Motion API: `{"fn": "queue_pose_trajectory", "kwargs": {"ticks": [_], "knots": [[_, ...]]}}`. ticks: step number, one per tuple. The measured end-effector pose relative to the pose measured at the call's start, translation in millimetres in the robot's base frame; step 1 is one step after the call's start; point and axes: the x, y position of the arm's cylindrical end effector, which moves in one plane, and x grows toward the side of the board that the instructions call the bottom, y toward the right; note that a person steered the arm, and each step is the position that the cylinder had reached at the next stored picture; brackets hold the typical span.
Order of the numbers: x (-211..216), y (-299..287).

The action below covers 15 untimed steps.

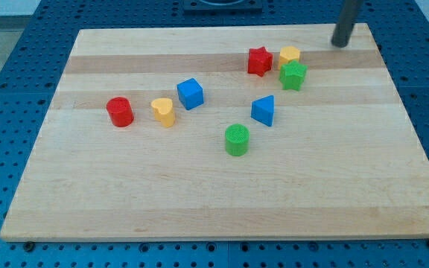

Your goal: Push the yellow hexagon to the bottom left

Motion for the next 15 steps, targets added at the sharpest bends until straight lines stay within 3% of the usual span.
{"fn": "queue_pose_trajectory", "kwargs": {"ticks": [3, 7, 12, 15], "knots": [[18, -63], [94, -179], [224, -187], [235, -259]]}}
